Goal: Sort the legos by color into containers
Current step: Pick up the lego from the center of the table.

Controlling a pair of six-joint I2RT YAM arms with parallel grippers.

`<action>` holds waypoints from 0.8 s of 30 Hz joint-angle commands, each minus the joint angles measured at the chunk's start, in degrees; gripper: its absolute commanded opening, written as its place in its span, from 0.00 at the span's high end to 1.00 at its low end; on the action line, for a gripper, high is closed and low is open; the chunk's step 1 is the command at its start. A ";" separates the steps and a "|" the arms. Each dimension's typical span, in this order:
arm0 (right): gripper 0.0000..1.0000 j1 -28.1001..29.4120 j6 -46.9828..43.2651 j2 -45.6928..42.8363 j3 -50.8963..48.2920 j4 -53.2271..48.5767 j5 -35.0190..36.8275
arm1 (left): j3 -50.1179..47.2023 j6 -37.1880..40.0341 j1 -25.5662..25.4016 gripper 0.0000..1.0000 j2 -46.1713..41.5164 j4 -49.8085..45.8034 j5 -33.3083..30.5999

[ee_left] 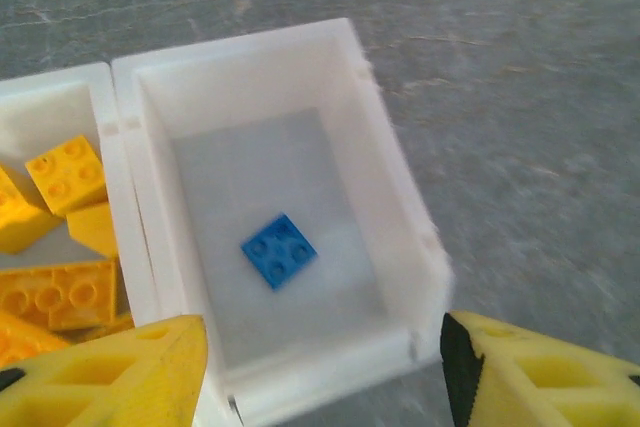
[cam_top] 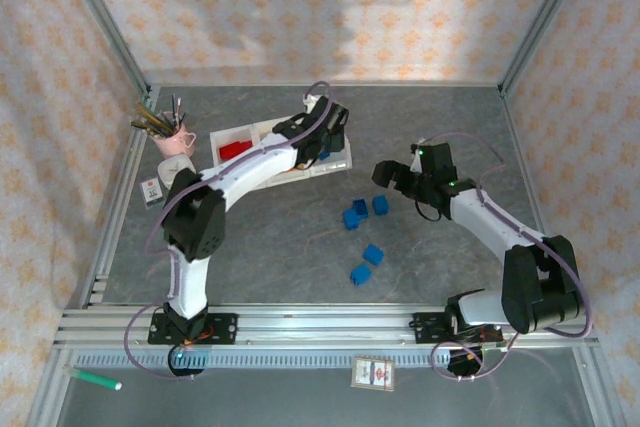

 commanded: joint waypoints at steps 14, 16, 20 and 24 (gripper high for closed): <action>0.02 8.09 -2.00 2.12 -0.29 -8.06 9.92 | -34.83 -4.53 -9.32 0.14 -24.46 19.39 8.16; 0.04 9.16 -1.84 2.70 -0.51 -8.48 10.75 | -37.17 -6.53 -9.61 0.11 -25.75 20.83 8.86; 0.07 9.78 -1.58 3.98 -1.79 -7.56 12.60 | -40.33 -8.24 -10.59 0.06 -26.59 23.64 9.11; 0.14 10.13 -1.46 5.98 -1.25 -6.42 14.19 | -40.93 -10.07 -10.79 0.02 -25.15 24.65 9.02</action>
